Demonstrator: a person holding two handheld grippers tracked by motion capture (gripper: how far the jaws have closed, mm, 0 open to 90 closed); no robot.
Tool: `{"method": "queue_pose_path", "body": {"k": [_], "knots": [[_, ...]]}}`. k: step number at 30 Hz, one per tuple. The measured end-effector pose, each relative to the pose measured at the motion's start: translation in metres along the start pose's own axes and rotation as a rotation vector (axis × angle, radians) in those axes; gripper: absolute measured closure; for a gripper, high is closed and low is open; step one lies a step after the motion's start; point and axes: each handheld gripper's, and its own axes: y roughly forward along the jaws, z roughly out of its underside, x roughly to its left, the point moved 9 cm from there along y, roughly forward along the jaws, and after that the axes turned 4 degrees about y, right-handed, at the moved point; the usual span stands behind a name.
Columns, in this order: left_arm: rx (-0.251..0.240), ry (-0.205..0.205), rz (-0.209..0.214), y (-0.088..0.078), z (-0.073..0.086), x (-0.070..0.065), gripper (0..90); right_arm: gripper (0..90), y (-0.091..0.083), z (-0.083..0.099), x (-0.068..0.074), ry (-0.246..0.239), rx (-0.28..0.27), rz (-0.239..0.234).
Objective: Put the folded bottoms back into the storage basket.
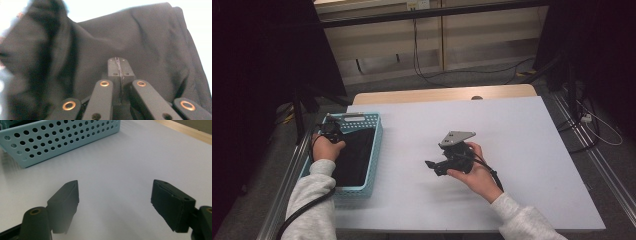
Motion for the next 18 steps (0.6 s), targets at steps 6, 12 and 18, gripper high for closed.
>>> {"method": "queue_pose_path", "body": {"k": [6,12,18], "knots": [[-0.003,-0.007,0.057,0.01,-0.003,-0.013,90.0,21.9,0.0,0.001,-0.001,-0.001,0.002,0.002],[-0.007,0.043,0.085,0.014,-0.008,-0.034,90.0,21.9,-0.001,0.001,-0.001,-0.002,0.003,0.003],[-0.017,0.042,0.071,0.001,-0.007,-0.021,87.8,21.8,-0.003,0.002,-0.003,-0.003,0.005,0.006]]}}
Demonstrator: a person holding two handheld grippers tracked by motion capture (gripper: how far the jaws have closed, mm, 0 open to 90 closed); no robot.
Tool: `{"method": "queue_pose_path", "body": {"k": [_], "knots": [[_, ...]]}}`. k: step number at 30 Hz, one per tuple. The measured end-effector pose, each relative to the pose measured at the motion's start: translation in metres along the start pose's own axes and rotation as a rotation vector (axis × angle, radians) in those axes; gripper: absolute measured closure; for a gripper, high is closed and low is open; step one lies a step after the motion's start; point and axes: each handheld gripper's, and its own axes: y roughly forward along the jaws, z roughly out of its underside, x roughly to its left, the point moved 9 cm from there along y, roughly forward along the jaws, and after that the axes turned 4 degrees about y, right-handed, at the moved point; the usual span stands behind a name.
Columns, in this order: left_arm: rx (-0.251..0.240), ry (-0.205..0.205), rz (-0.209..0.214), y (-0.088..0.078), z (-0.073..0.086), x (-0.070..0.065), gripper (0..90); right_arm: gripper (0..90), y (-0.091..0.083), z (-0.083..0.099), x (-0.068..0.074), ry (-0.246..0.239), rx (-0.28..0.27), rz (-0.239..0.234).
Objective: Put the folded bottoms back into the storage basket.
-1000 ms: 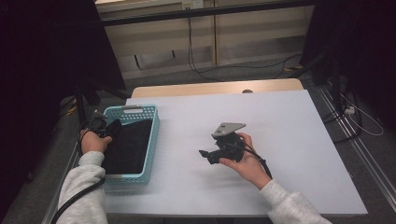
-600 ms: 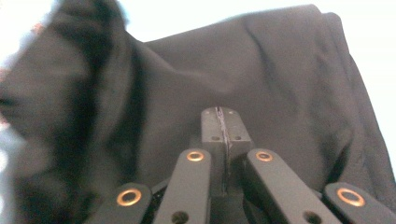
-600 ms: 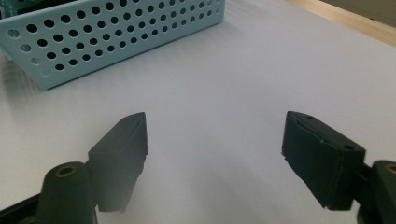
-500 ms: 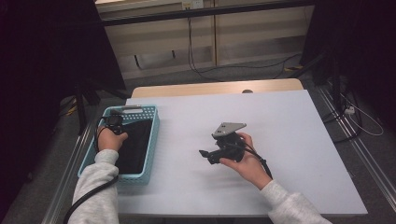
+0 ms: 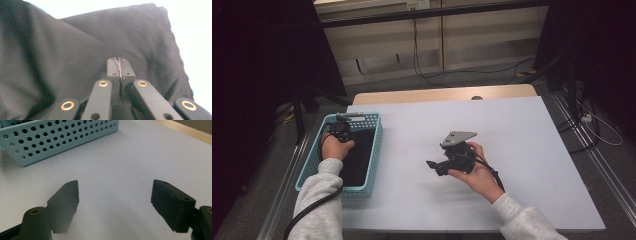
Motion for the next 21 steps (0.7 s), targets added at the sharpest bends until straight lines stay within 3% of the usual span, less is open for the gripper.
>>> {"method": "queue_pose_path", "body": {"k": [7,14,21], "knots": [[-0.023,-0.007,-0.016,-0.028,-0.001,0.017,85.8,21.7,-0.006,0.002,-0.008,0.01,-0.001,0.014],[-0.042,0.007,0.0,-0.04,-0.006,0.012,80.7,21.7,-0.017,0.011,-0.017,0.021,0.008,0.028],[-0.043,0.021,0.036,-0.045,-0.01,-0.003,73.8,21.6,-0.033,0.02,-0.032,0.056,-0.002,0.049]]}}
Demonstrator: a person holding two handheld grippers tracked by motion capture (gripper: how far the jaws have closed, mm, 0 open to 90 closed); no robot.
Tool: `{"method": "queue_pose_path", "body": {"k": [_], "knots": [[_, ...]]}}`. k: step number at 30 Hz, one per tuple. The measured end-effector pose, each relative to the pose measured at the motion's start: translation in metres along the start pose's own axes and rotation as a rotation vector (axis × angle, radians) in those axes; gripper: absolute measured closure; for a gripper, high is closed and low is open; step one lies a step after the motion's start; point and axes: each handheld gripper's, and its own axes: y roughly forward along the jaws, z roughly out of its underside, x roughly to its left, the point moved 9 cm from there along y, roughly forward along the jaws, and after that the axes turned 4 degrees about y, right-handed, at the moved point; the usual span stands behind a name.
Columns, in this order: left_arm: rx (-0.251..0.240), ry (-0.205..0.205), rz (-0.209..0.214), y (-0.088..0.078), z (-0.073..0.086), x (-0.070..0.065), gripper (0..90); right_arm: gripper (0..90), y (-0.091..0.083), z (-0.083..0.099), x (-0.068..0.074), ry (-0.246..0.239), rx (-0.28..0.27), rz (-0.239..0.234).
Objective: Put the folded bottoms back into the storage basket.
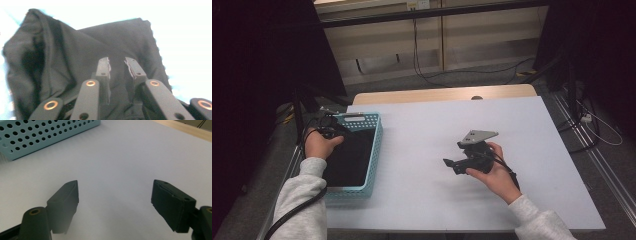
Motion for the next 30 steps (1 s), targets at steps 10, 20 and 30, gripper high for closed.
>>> {"method": "queue_pose_path", "body": {"k": [10,20,30], "knots": [[-0.015,0.01,0.007,-0.002,-0.008,-0.011,59.6,21.6,-0.016,0.006,-0.016,0.024,-0.013,0.03],[-0.006,0.046,0.03,-0.001,-0.013,-0.032,46.0,21.5,-0.026,0.012,-0.025,0.038,-0.014,0.044],[-0.03,0.086,0.087,-0.006,-0.021,-0.062,37.3,21.4,-0.039,0.022,-0.039,0.069,-0.019,0.06]]}}
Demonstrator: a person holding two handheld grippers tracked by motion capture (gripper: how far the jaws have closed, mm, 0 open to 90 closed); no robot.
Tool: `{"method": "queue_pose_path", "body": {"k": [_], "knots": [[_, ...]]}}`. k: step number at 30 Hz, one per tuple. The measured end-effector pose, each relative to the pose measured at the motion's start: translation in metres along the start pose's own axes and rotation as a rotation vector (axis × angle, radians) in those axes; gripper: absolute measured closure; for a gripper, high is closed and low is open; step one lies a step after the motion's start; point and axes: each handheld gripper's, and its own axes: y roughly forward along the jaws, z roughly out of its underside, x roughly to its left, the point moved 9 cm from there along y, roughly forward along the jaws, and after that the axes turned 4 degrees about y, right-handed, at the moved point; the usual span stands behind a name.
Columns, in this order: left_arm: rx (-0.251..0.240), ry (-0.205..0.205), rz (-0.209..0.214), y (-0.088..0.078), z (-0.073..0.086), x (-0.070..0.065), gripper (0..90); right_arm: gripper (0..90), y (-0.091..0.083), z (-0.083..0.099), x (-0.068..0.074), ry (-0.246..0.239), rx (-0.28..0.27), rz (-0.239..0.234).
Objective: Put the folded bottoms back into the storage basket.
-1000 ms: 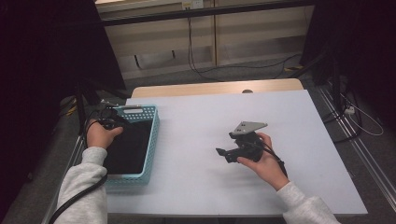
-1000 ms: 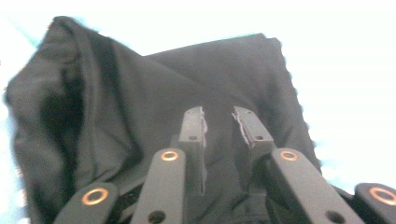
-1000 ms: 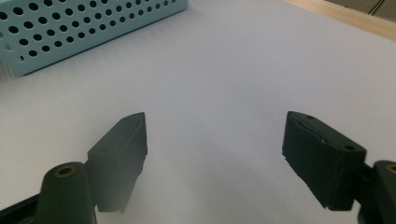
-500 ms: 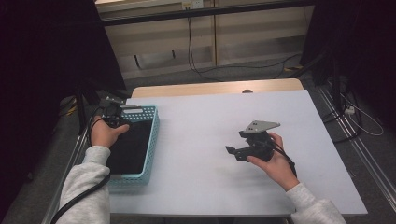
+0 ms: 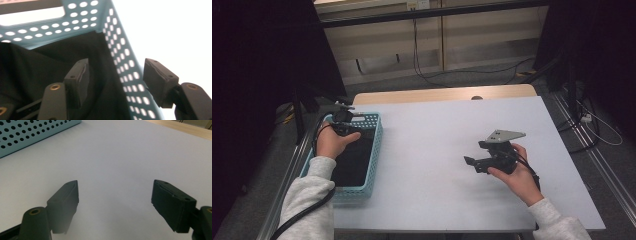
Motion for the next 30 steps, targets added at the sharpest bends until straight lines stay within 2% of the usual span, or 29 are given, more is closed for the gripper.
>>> {"method": "queue_pose_path", "body": {"k": [12,17,20,30], "knots": [[0.002,0.084,0.082,0.005,-0.005,-0.041,32.0,21.2,-0.011,0.011,-0.012,0.01,0.01,0.009],[0.007,0.128,0.104,0.008,-0.005,-0.058,30.6,21.1,-0.013,0.016,-0.015,0.011,0.017,0.011],[0.004,0.14,0.12,0.011,-0.004,-0.068,30.1,21.0,-0.016,0.018,-0.016,0.007,0.02,0.009],[0.013,0.183,0.149,0.02,0.001,-0.088,28.4,20.8,-0.023,0.024,-0.023,0.015,0.02,0.013]]}}
